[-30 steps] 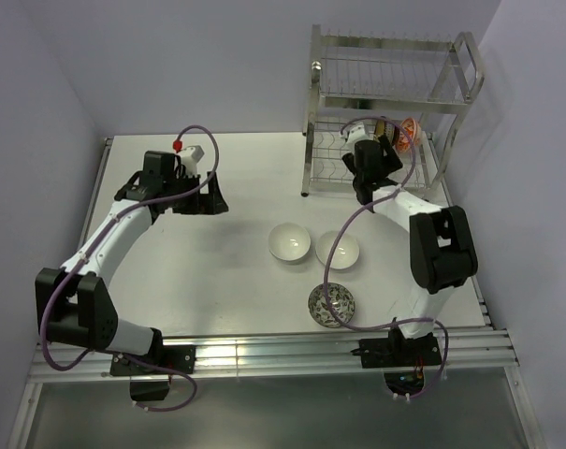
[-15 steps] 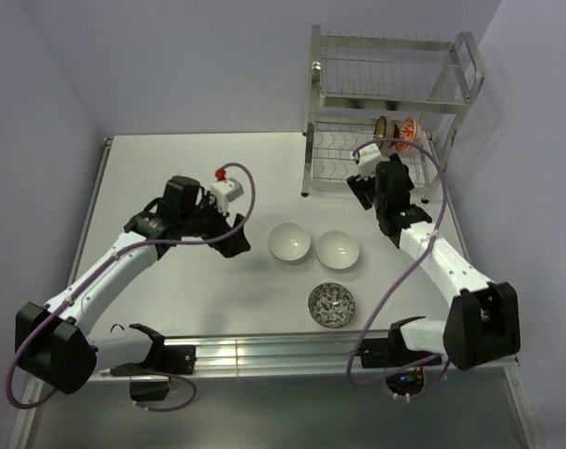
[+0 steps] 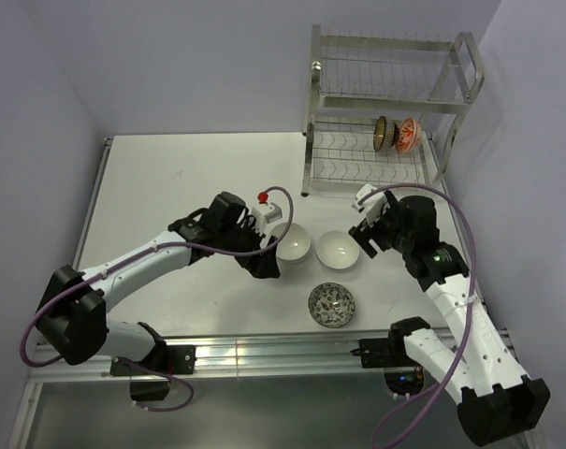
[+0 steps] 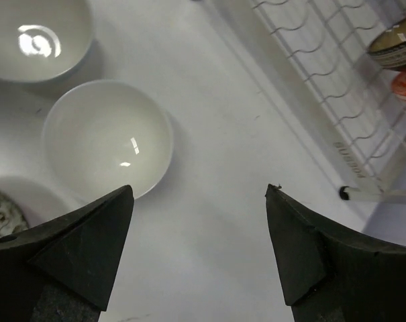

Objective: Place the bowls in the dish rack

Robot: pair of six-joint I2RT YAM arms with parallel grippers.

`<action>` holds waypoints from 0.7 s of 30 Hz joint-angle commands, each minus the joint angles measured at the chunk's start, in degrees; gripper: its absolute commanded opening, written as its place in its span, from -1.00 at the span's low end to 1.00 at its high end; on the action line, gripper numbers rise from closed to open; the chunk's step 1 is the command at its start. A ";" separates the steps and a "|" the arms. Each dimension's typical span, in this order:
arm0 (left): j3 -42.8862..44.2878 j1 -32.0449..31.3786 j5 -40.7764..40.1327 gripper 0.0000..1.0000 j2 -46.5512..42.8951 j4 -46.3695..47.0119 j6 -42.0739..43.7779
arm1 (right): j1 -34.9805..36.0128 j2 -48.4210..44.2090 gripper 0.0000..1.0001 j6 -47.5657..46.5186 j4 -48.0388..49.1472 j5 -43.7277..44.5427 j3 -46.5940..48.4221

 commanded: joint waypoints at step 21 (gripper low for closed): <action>22.53 -19.60 -9.73 0.21 28.41 1.32 -10.92 | -28.94 6.43 0.64 -5.55 -27.43 -33.88 16.68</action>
